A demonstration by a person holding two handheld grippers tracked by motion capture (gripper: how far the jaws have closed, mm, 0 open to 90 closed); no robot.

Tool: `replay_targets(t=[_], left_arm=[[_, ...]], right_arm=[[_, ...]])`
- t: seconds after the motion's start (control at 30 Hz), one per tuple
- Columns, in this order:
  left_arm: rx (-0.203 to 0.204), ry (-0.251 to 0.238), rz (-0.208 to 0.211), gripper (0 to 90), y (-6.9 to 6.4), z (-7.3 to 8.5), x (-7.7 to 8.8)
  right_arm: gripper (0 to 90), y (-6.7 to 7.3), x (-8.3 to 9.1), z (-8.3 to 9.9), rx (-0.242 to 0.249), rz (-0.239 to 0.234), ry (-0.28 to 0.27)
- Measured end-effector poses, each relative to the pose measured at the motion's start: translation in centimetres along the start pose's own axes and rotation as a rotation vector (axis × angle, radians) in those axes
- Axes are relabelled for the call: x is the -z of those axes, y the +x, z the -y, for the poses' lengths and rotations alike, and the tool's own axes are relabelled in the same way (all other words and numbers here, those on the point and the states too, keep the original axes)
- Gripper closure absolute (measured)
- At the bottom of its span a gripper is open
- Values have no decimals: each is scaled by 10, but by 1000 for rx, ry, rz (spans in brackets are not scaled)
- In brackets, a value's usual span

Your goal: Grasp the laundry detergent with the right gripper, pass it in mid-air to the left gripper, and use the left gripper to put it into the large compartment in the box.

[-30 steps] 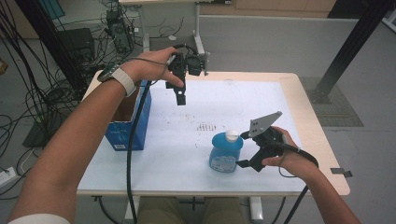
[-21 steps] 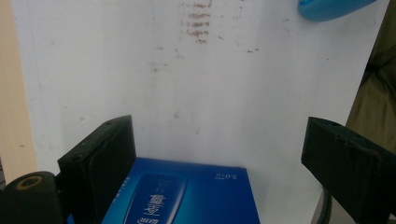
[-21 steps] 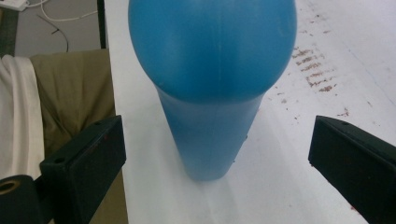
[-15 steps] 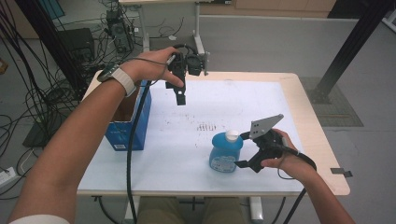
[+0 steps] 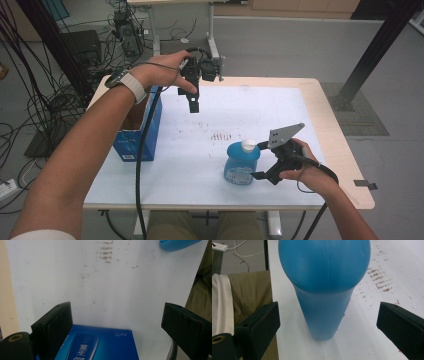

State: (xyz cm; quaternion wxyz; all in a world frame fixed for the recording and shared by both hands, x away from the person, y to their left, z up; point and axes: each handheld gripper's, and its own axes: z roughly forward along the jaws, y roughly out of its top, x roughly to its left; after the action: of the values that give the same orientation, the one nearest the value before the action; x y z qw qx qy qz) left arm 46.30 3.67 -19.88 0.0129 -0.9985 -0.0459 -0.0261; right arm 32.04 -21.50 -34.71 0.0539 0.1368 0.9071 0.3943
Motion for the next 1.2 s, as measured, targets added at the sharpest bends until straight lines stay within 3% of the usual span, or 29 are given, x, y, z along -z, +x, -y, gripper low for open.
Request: replay_targets(t=[1.2], left_arm=[[3, 1, 0, 104, 1, 1, 0]], right_arm=[[55, 0, 0, -1, -6, -11, -6]])
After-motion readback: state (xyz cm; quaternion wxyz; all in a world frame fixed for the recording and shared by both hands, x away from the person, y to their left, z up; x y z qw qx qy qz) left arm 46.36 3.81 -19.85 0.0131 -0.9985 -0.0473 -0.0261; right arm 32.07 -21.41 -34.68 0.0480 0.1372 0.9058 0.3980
